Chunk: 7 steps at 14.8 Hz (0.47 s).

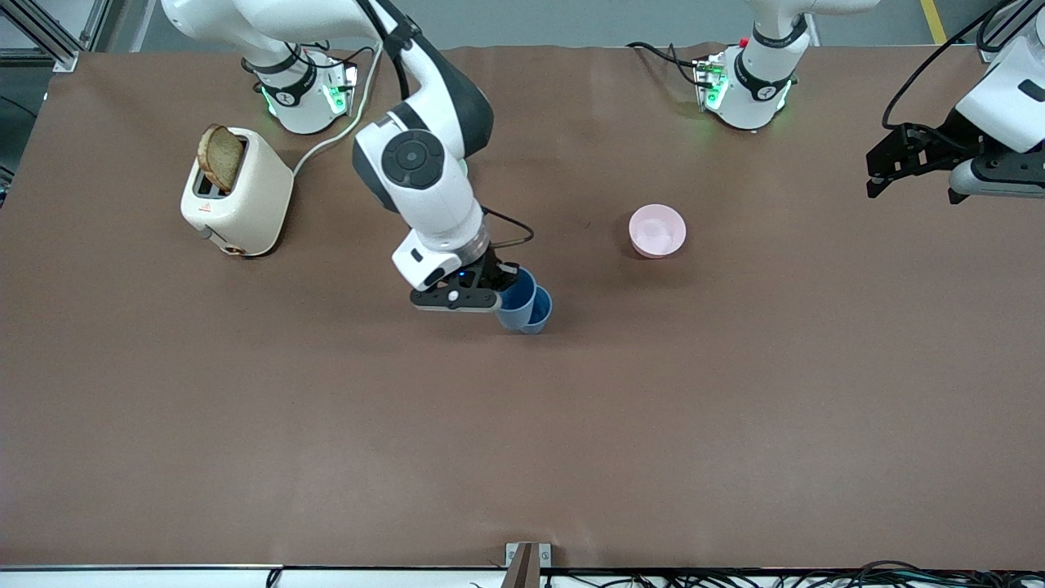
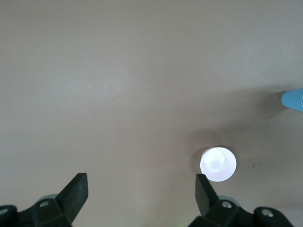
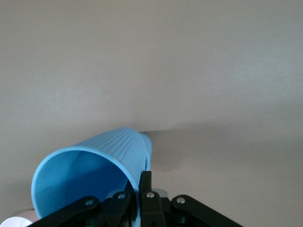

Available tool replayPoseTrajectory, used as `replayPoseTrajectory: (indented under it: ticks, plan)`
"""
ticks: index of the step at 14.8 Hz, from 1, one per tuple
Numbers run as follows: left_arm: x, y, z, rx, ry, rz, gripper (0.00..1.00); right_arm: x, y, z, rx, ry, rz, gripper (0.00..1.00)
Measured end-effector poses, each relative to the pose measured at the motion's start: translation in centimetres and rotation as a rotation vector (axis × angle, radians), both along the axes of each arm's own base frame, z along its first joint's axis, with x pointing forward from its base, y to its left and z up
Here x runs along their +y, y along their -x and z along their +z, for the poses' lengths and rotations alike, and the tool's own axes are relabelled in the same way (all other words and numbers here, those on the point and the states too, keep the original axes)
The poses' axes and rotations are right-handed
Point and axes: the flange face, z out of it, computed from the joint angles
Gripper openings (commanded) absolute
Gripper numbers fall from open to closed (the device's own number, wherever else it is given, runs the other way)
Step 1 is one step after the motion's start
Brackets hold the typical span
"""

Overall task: Stack blue cups with both arms
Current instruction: 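Lower the blue cup upright and open the right gripper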

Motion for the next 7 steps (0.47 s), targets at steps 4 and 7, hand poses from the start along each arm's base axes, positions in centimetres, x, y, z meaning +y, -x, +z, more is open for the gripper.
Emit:
replayPoseTrajectory:
  ticks: [4, 7]
  plan:
    - [0.0, -0.3, -0.6, 0.002, 0.0, 0.001, 1.0, 1.7, 1.3, -1.6, 0.013, 0.01, 0.024, 0.0]
    - [0.0, -0.7, -0.9, -0.005, 0.004, 0.002, 1.0, 2.1, 2.1, -2.8, 0.033, 0.028, 0.034, 0.0]
